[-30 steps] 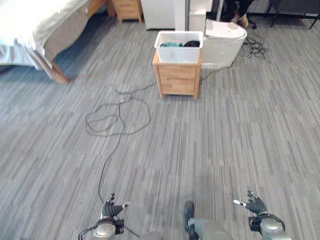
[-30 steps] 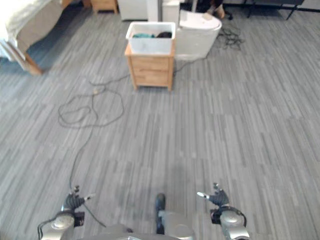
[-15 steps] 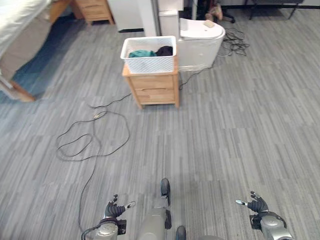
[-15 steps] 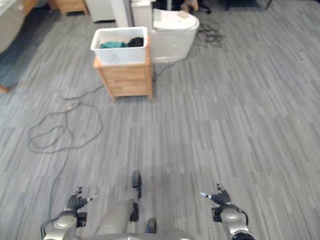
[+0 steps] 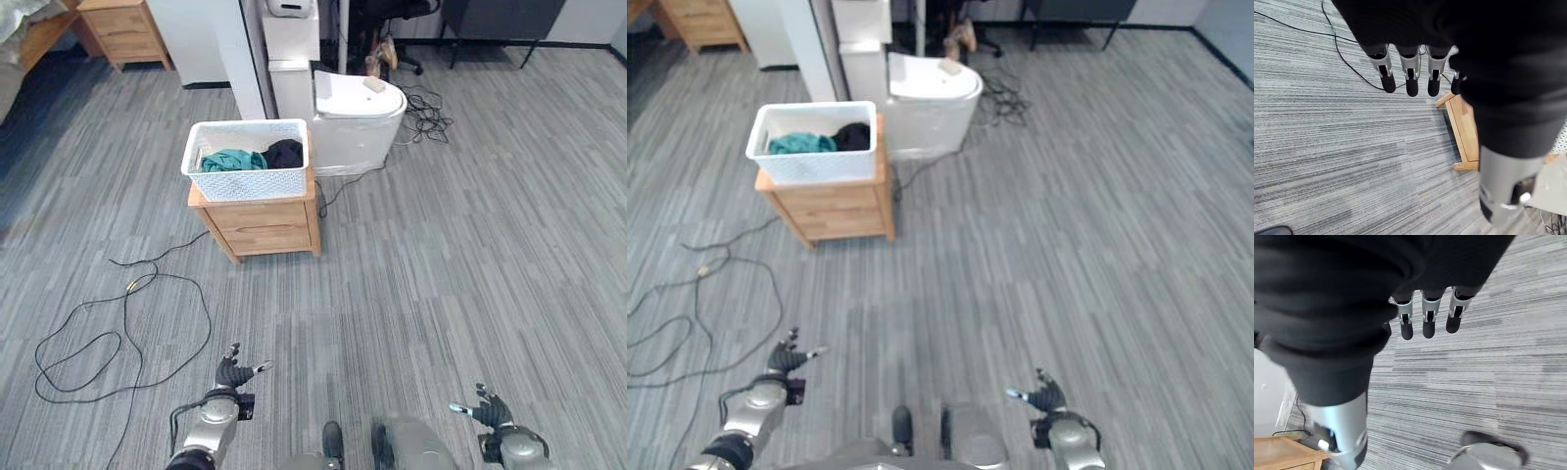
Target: Grab the laundry basket,head to the washer,open it,put in the laundry and shut it.
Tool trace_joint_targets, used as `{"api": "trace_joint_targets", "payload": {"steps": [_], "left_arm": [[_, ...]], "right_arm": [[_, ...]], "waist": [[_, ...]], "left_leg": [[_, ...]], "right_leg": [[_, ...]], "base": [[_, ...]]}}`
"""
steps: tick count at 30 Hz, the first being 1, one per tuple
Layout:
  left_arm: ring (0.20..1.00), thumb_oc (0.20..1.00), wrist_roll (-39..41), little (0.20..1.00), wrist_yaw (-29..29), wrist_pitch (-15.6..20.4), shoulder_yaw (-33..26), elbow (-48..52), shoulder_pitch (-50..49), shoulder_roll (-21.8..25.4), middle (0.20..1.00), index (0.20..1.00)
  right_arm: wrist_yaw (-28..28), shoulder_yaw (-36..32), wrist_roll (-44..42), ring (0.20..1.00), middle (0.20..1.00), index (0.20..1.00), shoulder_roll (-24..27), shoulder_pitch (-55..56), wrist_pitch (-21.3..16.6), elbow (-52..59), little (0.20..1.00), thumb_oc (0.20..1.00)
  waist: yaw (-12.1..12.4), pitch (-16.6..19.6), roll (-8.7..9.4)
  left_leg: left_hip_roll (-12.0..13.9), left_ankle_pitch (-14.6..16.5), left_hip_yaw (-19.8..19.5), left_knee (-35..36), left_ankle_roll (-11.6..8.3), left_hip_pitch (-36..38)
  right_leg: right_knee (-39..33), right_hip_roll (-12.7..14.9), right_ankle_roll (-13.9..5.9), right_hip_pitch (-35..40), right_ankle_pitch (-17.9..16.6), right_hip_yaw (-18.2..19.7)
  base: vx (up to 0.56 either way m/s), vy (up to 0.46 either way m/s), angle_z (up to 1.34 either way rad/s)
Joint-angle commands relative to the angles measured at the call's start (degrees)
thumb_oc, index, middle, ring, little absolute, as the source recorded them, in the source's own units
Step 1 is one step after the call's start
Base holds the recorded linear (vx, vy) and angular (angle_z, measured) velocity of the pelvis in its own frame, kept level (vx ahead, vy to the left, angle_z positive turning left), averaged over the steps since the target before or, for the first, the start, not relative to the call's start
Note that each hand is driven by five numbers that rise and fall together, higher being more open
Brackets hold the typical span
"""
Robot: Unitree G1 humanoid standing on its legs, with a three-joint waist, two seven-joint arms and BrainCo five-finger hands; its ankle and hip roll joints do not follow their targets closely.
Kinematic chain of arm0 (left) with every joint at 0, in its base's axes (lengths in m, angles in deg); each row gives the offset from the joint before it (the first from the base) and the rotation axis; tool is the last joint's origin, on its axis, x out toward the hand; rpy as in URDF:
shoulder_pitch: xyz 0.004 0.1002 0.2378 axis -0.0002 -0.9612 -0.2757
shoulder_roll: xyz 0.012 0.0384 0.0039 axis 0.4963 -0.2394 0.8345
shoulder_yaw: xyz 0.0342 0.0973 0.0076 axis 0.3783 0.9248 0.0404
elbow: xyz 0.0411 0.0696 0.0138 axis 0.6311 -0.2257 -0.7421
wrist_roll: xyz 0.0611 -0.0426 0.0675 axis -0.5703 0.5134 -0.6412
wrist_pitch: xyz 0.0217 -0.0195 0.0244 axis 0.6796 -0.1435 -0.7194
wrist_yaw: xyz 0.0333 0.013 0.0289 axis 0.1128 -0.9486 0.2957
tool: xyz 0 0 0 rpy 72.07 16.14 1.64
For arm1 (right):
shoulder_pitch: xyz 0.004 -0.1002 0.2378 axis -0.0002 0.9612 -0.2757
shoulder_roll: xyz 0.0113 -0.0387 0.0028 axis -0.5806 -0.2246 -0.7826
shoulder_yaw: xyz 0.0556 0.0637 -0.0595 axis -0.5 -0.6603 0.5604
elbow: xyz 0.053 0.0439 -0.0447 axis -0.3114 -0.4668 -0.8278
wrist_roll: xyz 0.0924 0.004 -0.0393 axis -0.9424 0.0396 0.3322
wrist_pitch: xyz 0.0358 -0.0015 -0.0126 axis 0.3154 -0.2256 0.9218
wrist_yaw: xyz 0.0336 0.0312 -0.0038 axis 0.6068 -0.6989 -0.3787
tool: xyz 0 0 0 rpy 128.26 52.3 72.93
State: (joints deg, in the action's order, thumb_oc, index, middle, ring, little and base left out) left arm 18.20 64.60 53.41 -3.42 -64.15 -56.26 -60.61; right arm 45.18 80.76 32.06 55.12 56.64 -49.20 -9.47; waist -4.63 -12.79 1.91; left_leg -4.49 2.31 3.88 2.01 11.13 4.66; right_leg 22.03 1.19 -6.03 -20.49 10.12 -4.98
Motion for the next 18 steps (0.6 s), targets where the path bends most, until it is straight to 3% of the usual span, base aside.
{"api": "trace_joint_targets", "payload": {"steps": [1,4,5,8,10,11,12,13,15,16,18], "left_arm": [[1.000,1.000,-2.7,1.000,0.1,0.9,-0.5,2.1,-3.1,2.6,1.000,1.000],[1.000,1.000,-3.5,1.000,-0.3,0.8,-0.2,1.6,-3.4,2.4,1.000,1.000],[1.000,1.000,-4.6,1.000,-0.8,0.9,0.5,1.5,-4.0,2.0,1.000,1.000],[1.000,1.000,-4.5,1.000,-1.0,0.6,0.7,1.2,-4.4,1.5,1.000,1.000],[1.000,1.000,-3.9,1.000,-1.0,0.7,0.7,1.3,-4.4,1.2,1.000,1.000],[1.000,1.000,-3.9,1.000,-0.9,0.5,0.7,1.2,-4.3,1.1,1.000,1.000],[1.000,1.000,-3.9,1.000,-0.8,0.5,0.8,1.3,-4.3,1.1,1.000,1.000],[1.000,1.000,-3.9,1.000,-0.7,0.5,0.8,1.3,-4.2,1.2,1.000,1.000],[1.000,1.000,-3.3,1.000,-0.3,0.6,0.6,2.0,-4.1,1.5,1.000,1.000],[1.000,1.000,-3.3,1.000,-0.3,0.5,0.6,2.0,-4.1,1.5,1.000,1.000],[1.000,1.000,-2.2,1.000,0.5,0.7,0.0,2.3,-4.2,1.5,1.000,1.000]], "right_arm": [[0.0,-1.4,0.9,1.000,1.000,1.000,1.5,-0.5,-1.1,-1.1,1.000,1.000],[0.1,-1.9,1.0,1.000,1.000,1.000,1.7,0.7,-1.1,-1.6,1.000,1.000],[0.1,-2.7,0.3,1.000,1.000,1.000,1.9,2.2,-1.3,-2.2,1.000,1.000],[0.0,-3.1,-0.4,1.000,1.000,1.000,2.9,1.5,-1.3,-3.3,1.000,1.000],[-0.1,-3.2,-0.8,1.000,1.000,1.000,3.0,1.3,-1.2,-3.4,1.000,1.000],[-0.3,-3.2,-1.1,1.000,1.000,1.000,3.4,0.8,-1.0,-3.7,1.000,1.000],[-0.4,-3.1,-1.1,1.000,1.000,1.000,3.4,0.5,-0.9,-3.6,1.000,1.000],[-0.5,-3.1,-1.2,1.000,1.000,1.000,3.5,0.4,-0.9,-3.5,1.000,1.000],[-1.1,-3.0,-0.9,1.000,1.000,1.000,3.7,0.5,-0.9,-3.2,1.000,1.000],[-1.2,-3.0,-0.9,1.000,1.000,1.000,3.7,0.5,-0.8,-3.2,1.000,1.000],[-1.6,-2.9,-0.4,1.000,1.000,1.000,3.8,0.5,-0.6,-3.0,1.000,1.000]], "waist": [[-2.1,-0.3,1.89],[-2.9,0.3,1.87],[-3.7,1.5,1.54],[-3.9,2.0,1.62],[-3.7,1.9,1.77],[-2.8,1.9,2.09],[-2.5,2.1,2.09],[-2.3,2.2,1.92],[-1.3,2.0,1.25],[-1.4,2.0,1.31],[-0.4,1.7,0.73]], "left_leg": [[-0.1,3.8,2.8,-4.7,-10.25,1.3],[-0.6,4.4,1.7,-5.5,-10.83,3.0],[-0.6,4.6,0.7,-7.9,-12.30,4.0],[0.6,1.4,2.3,-20.6,-15.70,-0.4],[2.4,1.5,4.4,-21.4,-15.54,-2.1],[5.2,4.5,7.8,-18.6,-13.64,-5.0],[5.9,4.4,8.0,-16.5,-13.31,-5.9],[6.9,3.1,7.9,-14.0,-13.54,-6.7],[11.2,-4.7,7.3,-8.2,-15.34,-11.0],[11.2,-4.9,7.3,-7.7,-15.44,-10.6],[14.1,-8.9,4.6,-3.6,-16.59,-13.5]], "right_leg": [[-12.5,-0.6,-1.08,7.2,-11.1,-5.0],[-14.8,-1.0,-0.50,7.9,-11.6,-5.8],[-16.5,-1.8,1.06,10.6,-11.7,-3.4],[-17.8,-1.2,2.74,14.1,-11.6,-2.4],[-18.1,-0.6,2.94,15.2,-10.7,-2.6],[-18.6,0.9,2.56,17.4,-8.9,-2.0],[-18.4,1.3,2.47,17.5,-8.6,-1.8],[-18.1,1.5,2.25,17.7,-8.0,-1.6],[-17.9,1.7,2.07,19.6,-6.3,-0.6],[-17.8,1.7,2.11,19.6,-6.1,-0.6],[-17.4,2.0,1.89,21.4,-4.6,0.9]], "base": [[0.22,-0.014,0.62],[0.31,-0.046,0.56],[0.32,-0.064,0.69],[0.28,-0.043,1.02],[0.17,0.041,0.17],[0.21,0.103,-0.28],[0.28,0.149,-0.18],[0.20,0.144,-0.05],[0.24,0.174,-0.24],[0.21,0.147,-0.28],[0.32,0.261,-0.17]]}}
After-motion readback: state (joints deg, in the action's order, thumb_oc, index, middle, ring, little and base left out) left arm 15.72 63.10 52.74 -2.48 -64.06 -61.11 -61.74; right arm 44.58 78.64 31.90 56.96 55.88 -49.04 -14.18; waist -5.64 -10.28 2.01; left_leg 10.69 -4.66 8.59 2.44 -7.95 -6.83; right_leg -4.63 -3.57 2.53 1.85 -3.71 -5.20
